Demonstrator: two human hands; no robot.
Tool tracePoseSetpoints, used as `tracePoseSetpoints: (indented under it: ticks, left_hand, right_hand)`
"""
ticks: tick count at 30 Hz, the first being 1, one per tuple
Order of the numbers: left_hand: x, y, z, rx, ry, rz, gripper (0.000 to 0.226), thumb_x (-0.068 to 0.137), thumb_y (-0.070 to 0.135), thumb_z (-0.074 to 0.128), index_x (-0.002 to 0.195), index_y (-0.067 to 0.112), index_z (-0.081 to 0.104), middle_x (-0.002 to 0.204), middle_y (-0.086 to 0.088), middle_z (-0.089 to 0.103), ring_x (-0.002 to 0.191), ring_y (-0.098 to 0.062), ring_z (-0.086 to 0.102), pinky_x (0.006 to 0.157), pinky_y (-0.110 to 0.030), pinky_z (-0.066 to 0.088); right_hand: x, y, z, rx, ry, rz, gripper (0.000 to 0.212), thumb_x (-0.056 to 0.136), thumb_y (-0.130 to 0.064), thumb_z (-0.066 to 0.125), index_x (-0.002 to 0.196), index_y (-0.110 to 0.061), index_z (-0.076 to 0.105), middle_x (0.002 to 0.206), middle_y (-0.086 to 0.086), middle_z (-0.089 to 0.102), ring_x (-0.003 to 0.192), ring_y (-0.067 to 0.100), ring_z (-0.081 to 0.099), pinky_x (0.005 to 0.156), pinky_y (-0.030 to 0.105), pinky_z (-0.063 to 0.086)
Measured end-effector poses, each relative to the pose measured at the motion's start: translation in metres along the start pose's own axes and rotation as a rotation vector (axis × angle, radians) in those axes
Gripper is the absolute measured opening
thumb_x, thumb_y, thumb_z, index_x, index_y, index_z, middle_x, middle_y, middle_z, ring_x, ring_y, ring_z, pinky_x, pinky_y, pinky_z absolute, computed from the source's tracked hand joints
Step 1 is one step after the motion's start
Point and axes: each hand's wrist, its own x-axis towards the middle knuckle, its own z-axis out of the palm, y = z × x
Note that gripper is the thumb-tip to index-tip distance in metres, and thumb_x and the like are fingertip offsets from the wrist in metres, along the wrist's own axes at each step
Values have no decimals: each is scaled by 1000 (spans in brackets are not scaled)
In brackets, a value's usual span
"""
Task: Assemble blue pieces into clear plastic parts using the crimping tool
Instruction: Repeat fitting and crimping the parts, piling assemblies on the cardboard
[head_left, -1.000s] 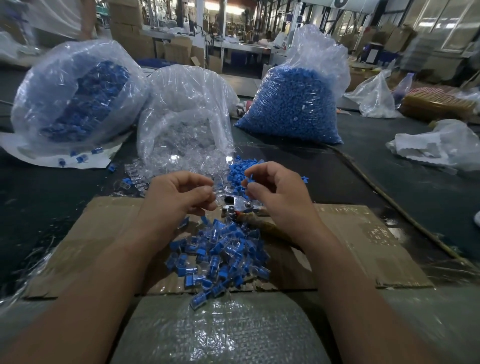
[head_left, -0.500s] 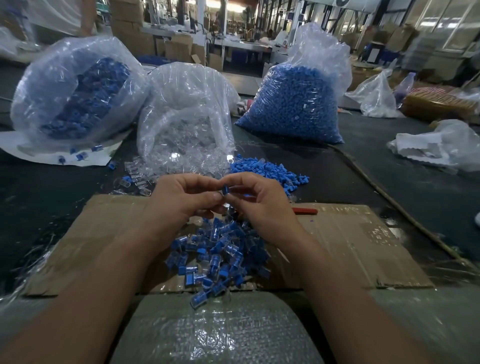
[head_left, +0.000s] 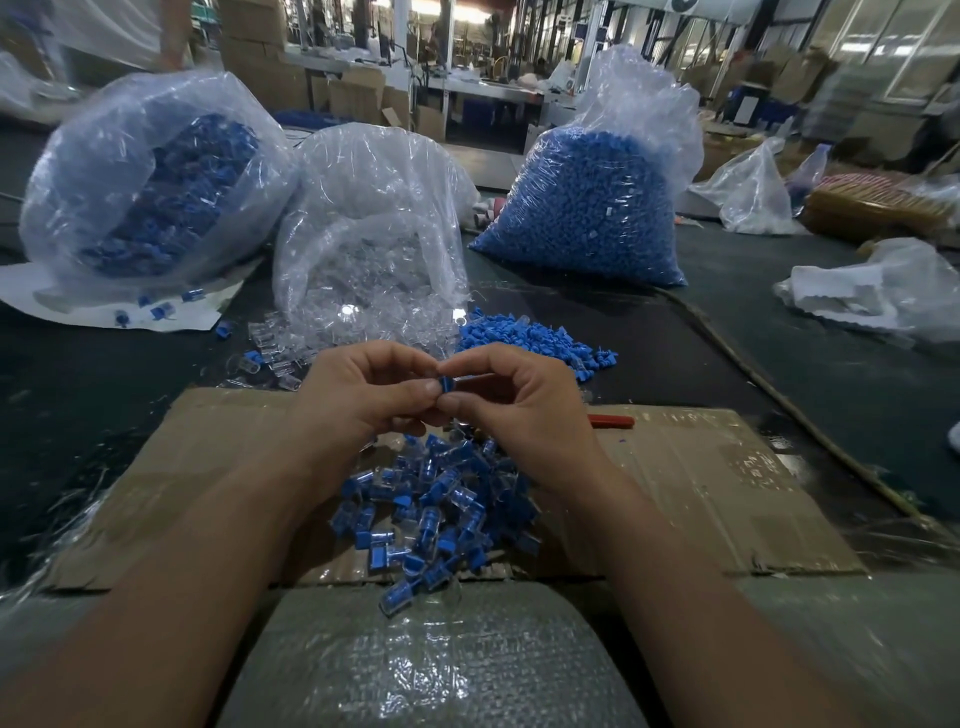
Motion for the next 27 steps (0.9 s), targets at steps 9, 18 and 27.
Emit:
tracePoseSetpoints:
  ticks: [9, 18, 27]
  left_hand:
    - [-1, 1, 0, -21, -30, -13, 15, 60, 9, 67, 69, 19, 75, 70, -6, 71, 62, -16, 68, 53, -18, 51]
    - [-1, 2, 0, -37, -17, -37, 13, 57, 6, 68, 67, 13, 73, 70, -8, 71, 61, -17, 68, 52, -18, 51]
    - [-1, 1, -1, -51, -23, -23, 12, 58, 7, 68, 67, 13, 72, 69, -8, 71, 60, -17, 67, 52, -18, 51]
  right_hand:
    - [0, 0, -6, -22, 3, -50, 27, 75, 2, 69, 83, -23, 65, 81, -10, 66, 76, 2, 65, 72, 16, 52]
    - [1, 5, -7, -145, 11, -107, 21, 76, 0, 69, 92, -14, 67, 83, -11, 64, 79, 2, 64, 73, 15, 52]
    - [2, 8, -7, -194, 30, -143, 23, 76, -1, 70, 97, -8, 68, 84, -11, 64, 80, 5, 64, 75, 16, 52]
